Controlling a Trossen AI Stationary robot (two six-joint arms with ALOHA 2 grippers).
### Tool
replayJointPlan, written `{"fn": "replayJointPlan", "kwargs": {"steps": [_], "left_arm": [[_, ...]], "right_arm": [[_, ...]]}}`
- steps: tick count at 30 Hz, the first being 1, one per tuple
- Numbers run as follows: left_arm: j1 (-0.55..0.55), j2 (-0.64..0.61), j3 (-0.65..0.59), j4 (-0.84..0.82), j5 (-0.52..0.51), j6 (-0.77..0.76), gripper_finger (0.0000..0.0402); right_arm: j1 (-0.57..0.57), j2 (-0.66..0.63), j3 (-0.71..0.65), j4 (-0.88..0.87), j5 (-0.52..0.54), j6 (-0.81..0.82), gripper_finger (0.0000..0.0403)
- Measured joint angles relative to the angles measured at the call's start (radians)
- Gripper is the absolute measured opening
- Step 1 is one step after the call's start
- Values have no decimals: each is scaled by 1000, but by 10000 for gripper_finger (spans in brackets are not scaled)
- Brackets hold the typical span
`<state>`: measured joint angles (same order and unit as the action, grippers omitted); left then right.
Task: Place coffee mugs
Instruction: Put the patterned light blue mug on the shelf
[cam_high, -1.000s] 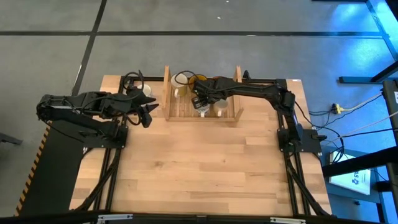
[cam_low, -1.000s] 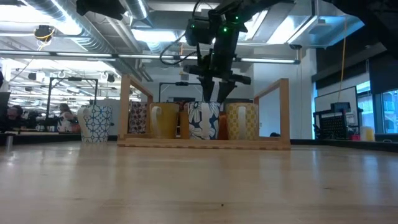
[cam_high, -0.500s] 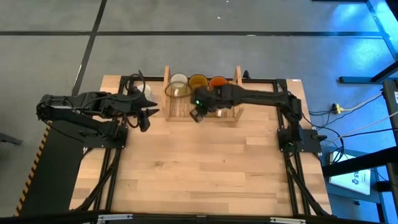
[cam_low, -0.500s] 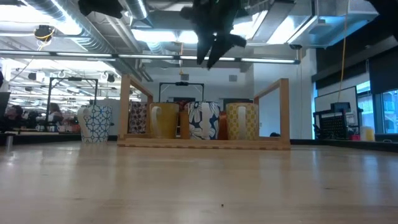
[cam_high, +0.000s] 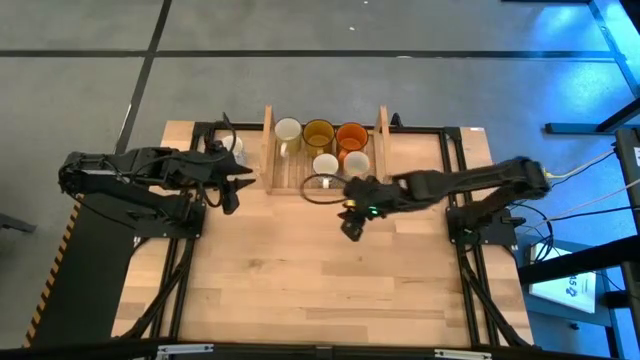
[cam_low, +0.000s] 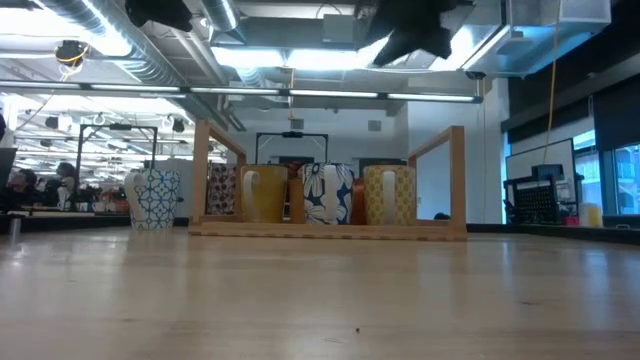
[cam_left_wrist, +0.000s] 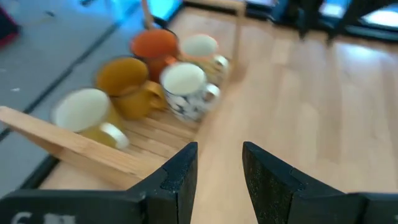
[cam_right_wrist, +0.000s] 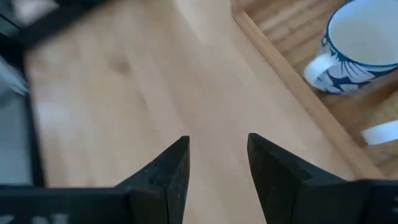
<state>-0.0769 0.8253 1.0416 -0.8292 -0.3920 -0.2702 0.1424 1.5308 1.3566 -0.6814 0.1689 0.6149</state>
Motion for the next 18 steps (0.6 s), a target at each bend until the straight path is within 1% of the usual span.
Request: {"fn": "replayJointPlan", "kwargs": {"steps": [3,6,11,15,18], "left_arm": [[0,6,0,-30,90,8,121],[5,12,0,-51,134,-54,121],[60,13,0,-93,174,-158,121],[126,15,8,-104,210,-210,121],[195,34,51,-154,208,-212,121]], "right_arm": [[35,-122,-133,142,33,29,149],[63,-218,-212,208,65,32,149],[97,-331,-259,215,150,-24,149],[93,-379,-284,213,183,-61,149],[93,-394,-306,214,185,-72,150]]}}
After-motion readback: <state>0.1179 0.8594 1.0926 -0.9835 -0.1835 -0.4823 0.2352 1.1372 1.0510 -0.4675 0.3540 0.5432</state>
